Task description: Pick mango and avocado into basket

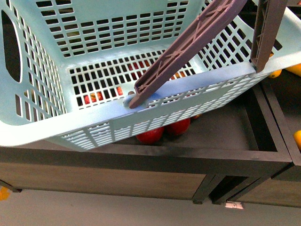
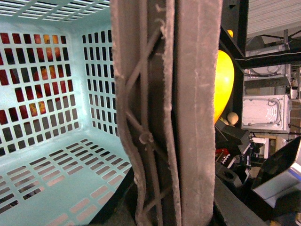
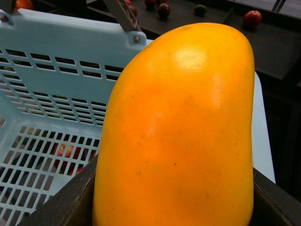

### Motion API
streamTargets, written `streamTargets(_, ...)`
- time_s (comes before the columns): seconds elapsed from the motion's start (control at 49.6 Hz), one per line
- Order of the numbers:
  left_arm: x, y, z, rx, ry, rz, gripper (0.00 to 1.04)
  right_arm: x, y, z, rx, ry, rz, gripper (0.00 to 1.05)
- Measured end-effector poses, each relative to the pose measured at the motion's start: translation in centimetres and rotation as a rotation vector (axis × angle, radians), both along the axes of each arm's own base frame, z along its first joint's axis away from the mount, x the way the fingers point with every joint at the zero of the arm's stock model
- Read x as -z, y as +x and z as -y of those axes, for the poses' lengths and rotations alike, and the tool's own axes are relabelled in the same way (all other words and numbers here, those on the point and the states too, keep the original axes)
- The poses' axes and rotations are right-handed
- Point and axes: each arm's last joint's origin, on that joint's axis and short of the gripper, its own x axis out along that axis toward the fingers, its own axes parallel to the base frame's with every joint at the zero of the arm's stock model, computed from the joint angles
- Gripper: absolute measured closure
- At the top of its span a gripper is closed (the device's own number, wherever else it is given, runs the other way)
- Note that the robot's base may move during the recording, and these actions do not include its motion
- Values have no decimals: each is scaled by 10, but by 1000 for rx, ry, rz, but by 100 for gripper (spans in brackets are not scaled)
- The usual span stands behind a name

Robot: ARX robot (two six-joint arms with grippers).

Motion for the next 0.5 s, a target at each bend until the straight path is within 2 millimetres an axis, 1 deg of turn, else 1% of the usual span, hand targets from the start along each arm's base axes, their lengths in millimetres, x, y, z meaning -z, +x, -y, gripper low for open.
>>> streamTargets(0.101, 0, 0, 0, 0, 0, 0, 87, 3, 1, -1, 15, -2, -4, 39)
streamTargets(0.181, 0, 0, 0, 1, -1, -1, 87, 5, 2, -1, 24, -1, -10, 29)
streamTargets(0.282, 0, 0, 0, 0, 0, 0, 87, 4, 2, -1, 33, 4, -7, 12)
streamTargets(0.322, 0, 0, 0, 0, 0, 0, 87, 4, 2, 0, 37, 7, -6, 8)
streamTargets(0.423, 1, 0, 0, 5, 3, -3, 87, 1, 2, 1, 63, 20, 0, 9)
streamTargets(0.504, 2, 0, 0, -1, 4, -6, 87, -5, -2, 13, 143, 54, 18, 9)
